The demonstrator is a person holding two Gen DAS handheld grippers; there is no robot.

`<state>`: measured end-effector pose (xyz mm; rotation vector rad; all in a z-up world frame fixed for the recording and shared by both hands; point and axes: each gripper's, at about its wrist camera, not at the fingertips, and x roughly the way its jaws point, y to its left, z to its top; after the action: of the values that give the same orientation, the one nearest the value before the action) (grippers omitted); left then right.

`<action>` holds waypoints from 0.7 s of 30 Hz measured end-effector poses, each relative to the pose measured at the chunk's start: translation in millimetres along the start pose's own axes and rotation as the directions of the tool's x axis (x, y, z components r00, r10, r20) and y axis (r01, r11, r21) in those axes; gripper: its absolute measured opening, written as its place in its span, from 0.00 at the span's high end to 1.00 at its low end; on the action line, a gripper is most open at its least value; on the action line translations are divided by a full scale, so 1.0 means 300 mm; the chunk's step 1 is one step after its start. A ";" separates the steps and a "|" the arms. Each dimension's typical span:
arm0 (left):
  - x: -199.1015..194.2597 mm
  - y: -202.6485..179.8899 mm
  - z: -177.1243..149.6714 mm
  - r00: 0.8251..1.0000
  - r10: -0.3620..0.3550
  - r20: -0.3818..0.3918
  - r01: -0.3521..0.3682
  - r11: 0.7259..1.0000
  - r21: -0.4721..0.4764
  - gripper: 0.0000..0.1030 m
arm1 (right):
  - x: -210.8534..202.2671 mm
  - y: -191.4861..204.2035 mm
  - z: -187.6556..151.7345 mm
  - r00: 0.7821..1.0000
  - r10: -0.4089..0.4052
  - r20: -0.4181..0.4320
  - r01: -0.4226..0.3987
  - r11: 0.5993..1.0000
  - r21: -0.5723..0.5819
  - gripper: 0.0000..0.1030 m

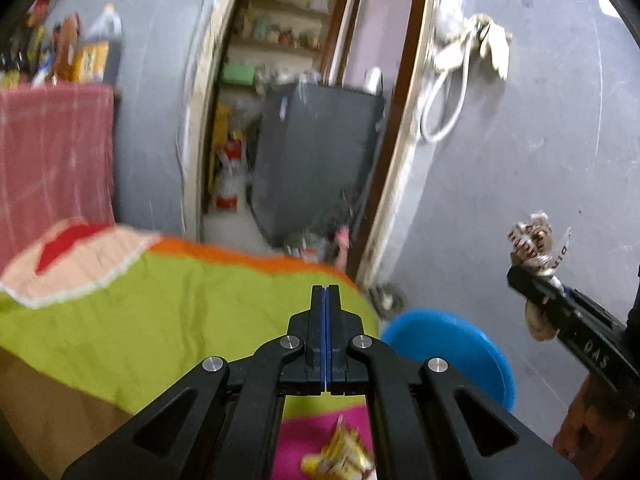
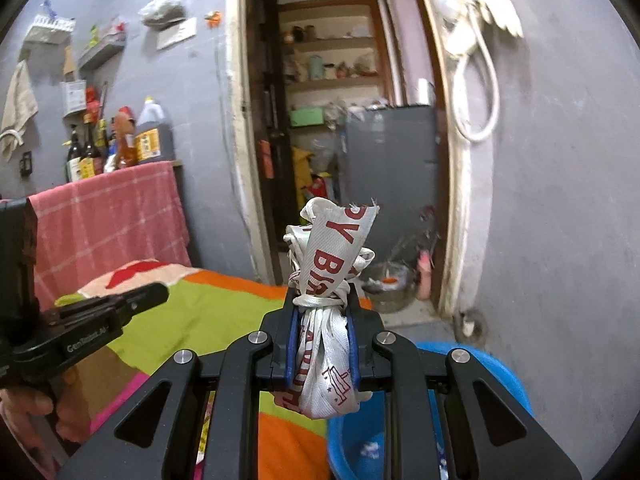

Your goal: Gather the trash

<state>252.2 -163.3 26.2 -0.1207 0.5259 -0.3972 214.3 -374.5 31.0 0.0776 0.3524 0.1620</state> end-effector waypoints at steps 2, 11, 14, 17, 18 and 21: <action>0.020 0.019 -0.035 0.997 -0.034 -0.071 0.032 0.999 -0.036 1.00 | 0.014 -0.026 -0.040 1.000 0.011 -0.020 -0.010 0.999 0.037 0.83; 0.008 0.056 -0.160 0.974 -0.066 -0.215 0.051 0.996 -0.077 0.72 | 0.055 -0.019 -0.151 0.996 0.057 -0.068 -0.051 0.996 0.075 0.83; 0.023 0.055 -0.180 0.963 -0.068 -0.262 0.049 0.996 -0.077 0.72 | 0.057 -0.026 -0.157 0.996 0.062 -0.071 -0.056 0.995 0.083 0.83; 0.042 0.054 -0.205 0.947 -0.053 -0.317 0.035 0.997 -0.063 0.72 | 0.056 -0.026 -0.157 0.996 0.062 -0.070 -0.056 0.995 0.082 0.83; 0.050 0.052 -0.213 0.940 -0.047 -0.338 0.029 0.998 -0.060 0.72 | 0.055 -0.025 -0.157 0.996 0.061 -0.069 -0.056 0.996 0.076 0.83; 0.069 0.057 -0.238 0.923 -0.058 -0.380 0.036 0.997 -0.064 0.71 | 0.050 -0.021 -0.162 0.996 0.060 -0.068 -0.056 0.996 0.064 0.83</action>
<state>237.8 -156.7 -48.4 -0.1104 0.9222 -0.4557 212.1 -375.8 -20.0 0.1441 0.4257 0.2118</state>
